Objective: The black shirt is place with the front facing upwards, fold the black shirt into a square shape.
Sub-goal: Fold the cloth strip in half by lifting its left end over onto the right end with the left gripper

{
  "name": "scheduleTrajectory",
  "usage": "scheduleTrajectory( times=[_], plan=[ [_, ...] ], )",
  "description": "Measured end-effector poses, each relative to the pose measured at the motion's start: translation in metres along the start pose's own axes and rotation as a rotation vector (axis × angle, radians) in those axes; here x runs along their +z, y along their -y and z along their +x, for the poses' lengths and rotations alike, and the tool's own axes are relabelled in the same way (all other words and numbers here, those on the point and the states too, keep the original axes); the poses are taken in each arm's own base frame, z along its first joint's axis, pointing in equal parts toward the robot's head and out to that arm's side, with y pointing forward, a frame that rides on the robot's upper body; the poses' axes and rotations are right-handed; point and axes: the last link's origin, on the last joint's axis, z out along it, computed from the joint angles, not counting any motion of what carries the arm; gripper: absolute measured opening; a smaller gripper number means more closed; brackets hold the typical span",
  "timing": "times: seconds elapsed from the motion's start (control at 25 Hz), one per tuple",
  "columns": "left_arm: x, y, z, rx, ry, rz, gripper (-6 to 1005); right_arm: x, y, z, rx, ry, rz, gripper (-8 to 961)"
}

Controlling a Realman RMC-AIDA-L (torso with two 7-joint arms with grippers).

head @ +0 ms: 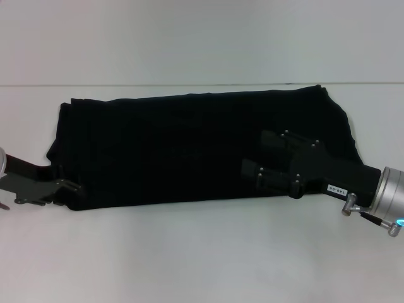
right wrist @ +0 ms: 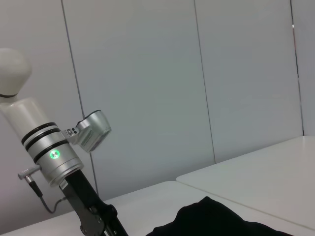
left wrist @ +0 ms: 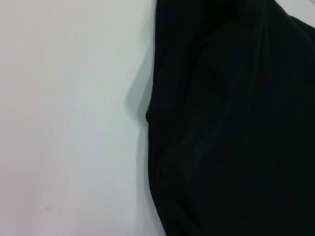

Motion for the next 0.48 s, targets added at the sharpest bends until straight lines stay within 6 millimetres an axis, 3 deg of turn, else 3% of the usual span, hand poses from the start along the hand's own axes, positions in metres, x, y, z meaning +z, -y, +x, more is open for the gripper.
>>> scheduleTrajectory(
  times=[0.48],
  plan=[
    [-0.0013, -0.0006, 0.0029, 0.014, -0.005, 0.02, 485, 0.0, -0.0005, -0.0002, -0.011, 0.002, -0.003, 838]
  ],
)
